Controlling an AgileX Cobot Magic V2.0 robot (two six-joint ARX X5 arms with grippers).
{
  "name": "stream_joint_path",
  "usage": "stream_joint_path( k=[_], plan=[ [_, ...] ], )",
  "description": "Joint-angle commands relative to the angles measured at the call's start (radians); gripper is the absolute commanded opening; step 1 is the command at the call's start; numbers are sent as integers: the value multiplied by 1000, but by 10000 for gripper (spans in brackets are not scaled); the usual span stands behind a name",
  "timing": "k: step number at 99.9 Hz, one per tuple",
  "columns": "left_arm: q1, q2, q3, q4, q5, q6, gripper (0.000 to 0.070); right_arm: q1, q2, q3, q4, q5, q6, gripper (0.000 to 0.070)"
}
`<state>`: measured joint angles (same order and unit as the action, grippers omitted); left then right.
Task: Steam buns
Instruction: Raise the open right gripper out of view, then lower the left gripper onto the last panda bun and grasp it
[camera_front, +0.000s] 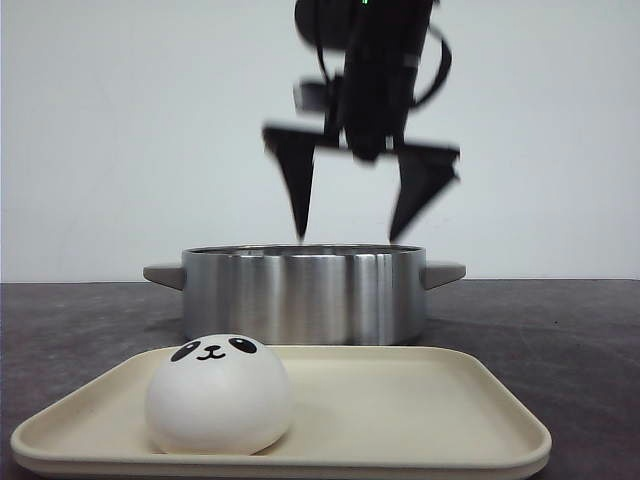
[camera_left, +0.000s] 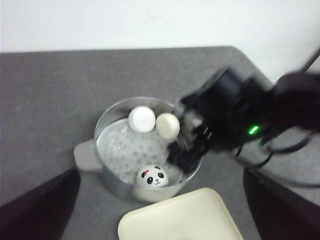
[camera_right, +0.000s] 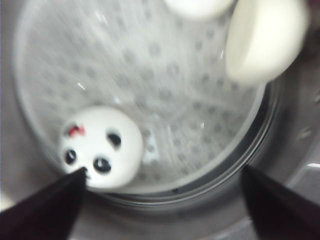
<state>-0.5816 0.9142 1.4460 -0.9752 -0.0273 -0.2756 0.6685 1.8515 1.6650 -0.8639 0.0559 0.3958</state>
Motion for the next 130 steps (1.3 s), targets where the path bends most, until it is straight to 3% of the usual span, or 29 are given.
stream_joint_path(
  k=[1,6,21,39,48,67,92,130],
  plan=[
    [-9,14,-14,2,-1,1,637,23,-71,55,3,5,-12,136],
    [-9,14,-49,5,2,-10,637,38,-133,60,6,5,-13,0],
    [-17,14,-214,46,33,-58,637,108,-325,60,6,67,-15,0],
    [-69,43,-474,184,157,-184,638,226,-509,60,-6,199,-19,0],
    [-122,95,-561,250,218,-209,638,272,-569,60,-6,278,-19,0],
    [-242,287,-594,311,188,-209,639,304,-628,60,-35,370,-13,0],
    [-299,517,-593,436,188,-248,638,304,-630,60,-96,372,-3,0],
    [-301,647,-593,452,179,-252,615,305,-631,60,-126,372,16,0]
  ],
)
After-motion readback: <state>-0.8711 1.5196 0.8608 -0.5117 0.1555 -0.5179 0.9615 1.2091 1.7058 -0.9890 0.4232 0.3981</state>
